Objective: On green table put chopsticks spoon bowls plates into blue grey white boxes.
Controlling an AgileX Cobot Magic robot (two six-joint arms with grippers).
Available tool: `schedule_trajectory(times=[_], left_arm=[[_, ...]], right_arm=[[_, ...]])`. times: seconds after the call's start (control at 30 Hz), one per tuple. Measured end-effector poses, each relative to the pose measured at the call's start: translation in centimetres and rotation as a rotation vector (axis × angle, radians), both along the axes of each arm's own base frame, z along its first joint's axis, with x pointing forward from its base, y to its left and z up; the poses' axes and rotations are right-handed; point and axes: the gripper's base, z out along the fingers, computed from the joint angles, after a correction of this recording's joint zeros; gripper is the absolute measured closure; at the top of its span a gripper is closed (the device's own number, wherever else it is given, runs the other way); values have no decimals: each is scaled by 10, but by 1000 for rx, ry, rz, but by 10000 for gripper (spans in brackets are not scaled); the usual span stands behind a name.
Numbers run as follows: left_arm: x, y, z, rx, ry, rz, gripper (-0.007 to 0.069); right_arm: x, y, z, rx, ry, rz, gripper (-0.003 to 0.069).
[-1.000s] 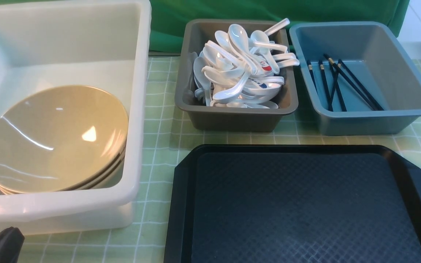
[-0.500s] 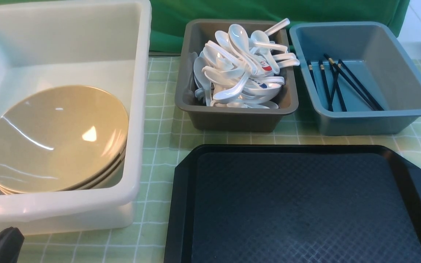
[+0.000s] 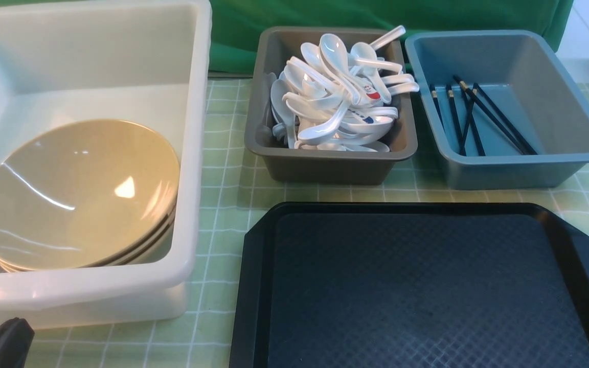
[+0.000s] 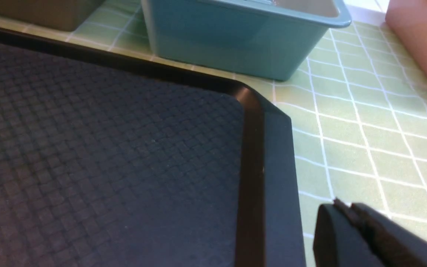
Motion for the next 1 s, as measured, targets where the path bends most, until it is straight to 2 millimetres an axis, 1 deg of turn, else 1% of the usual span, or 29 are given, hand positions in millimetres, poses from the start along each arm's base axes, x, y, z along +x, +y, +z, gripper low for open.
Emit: schedule_trajectory(times=[1.0], left_arm=[[0,1,0,0,0,10,626]], right_arm=[[0,0,0,0,-1,0,598]])
